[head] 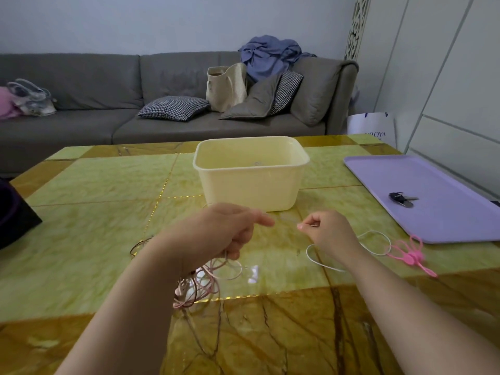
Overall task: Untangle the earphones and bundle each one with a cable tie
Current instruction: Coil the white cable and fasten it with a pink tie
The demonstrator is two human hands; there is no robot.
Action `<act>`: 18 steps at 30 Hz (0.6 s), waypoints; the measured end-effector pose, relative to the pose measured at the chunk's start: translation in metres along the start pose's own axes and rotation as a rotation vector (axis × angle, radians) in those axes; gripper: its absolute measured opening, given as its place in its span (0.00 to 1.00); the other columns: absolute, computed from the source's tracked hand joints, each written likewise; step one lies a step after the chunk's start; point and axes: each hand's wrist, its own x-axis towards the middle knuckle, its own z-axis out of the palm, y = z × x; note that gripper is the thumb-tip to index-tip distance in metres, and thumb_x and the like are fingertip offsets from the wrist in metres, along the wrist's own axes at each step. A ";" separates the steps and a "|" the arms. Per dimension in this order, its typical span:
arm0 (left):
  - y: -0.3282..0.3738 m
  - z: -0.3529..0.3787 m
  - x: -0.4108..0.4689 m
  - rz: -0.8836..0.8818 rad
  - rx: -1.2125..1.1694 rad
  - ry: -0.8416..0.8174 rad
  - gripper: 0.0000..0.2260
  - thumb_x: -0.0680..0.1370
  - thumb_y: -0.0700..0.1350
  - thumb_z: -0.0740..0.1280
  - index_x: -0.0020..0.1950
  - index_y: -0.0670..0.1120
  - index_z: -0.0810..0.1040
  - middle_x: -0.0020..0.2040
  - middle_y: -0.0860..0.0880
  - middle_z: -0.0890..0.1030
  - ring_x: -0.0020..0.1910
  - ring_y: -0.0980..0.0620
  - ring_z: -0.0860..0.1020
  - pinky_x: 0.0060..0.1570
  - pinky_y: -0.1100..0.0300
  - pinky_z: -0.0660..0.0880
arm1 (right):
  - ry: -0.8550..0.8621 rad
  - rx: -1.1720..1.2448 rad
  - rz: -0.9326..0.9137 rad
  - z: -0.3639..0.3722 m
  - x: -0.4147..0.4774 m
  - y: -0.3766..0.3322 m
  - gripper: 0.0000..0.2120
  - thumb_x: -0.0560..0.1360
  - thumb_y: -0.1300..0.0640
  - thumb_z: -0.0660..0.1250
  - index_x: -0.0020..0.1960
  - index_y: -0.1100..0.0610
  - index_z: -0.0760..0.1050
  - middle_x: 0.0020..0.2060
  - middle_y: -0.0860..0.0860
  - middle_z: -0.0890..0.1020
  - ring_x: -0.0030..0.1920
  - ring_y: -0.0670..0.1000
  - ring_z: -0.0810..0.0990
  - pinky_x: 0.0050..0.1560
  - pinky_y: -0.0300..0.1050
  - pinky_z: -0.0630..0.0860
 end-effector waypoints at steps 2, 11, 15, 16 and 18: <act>-0.002 -0.001 -0.003 -0.028 0.179 -0.089 0.14 0.82 0.47 0.56 0.54 0.43 0.80 0.28 0.54 0.62 0.26 0.57 0.61 0.28 0.67 0.65 | 0.028 -0.046 0.011 0.003 0.004 0.004 0.09 0.74 0.53 0.69 0.35 0.50 0.77 0.34 0.46 0.81 0.41 0.51 0.80 0.44 0.48 0.78; 0.003 -0.003 0.004 0.153 -0.501 -0.085 0.08 0.78 0.45 0.60 0.42 0.45 0.75 0.26 0.55 0.62 0.23 0.59 0.58 0.26 0.68 0.63 | 0.120 -0.146 0.072 0.007 0.010 0.016 0.08 0.75 0.51 0.67 0.40 0.53 0.79 0.39 0.49 0.82 0.43 0.52 0.79 0.40 0.44 0.74; 0.008 -0.010 0.011 0.323 -0.827 0.171 0.10 0.82 0.43 0.52 0.45 0.47 0.71 0.26 0.56 0.65 0.21 0.60 0.62 0.29 0.69 0.69 | 0.113 -0.147 0.064 0.013 0.008 0.016 0.08 0.76 0.50 0.66 0.41 0.51 0.80 0.38 0.47 0.82 0.42 0.50 0.80 0.38 0.43 0.74; 0.007 -0.012 0.011 0.355 -0.869 0.215 0.11 0.82 0.43 0.52 0.45 0.47 0.71 0.26 0.56 0.66 0.21 0.60 0.64 0.31 0.69 0.71 | 0.104 -0.146 0.070 0.014 0.007 0.017 0.08 0.76 0.50 0.66 0.39 0.51 0.79 0.37 0.47 0.82 0.42 0.50 0.80 0.39 0.44 0.75; 0.005 -0.016 0.011 0.409 -0.919 0.294 0.10 0.82 0.43 0.52 0.45 0.48 0.71 0.27 0.56 0.68 0.23 0.61 0.68 0.36 0.67 0.75 | 0.079 -0.150 0.075 0.014 0.004 0.018 0.09 0.76 0.50 0.67 0.37 0.50 0.77 0.37 0.47 0.82 0.42 0.50 0.80 0.40 0.44 0.75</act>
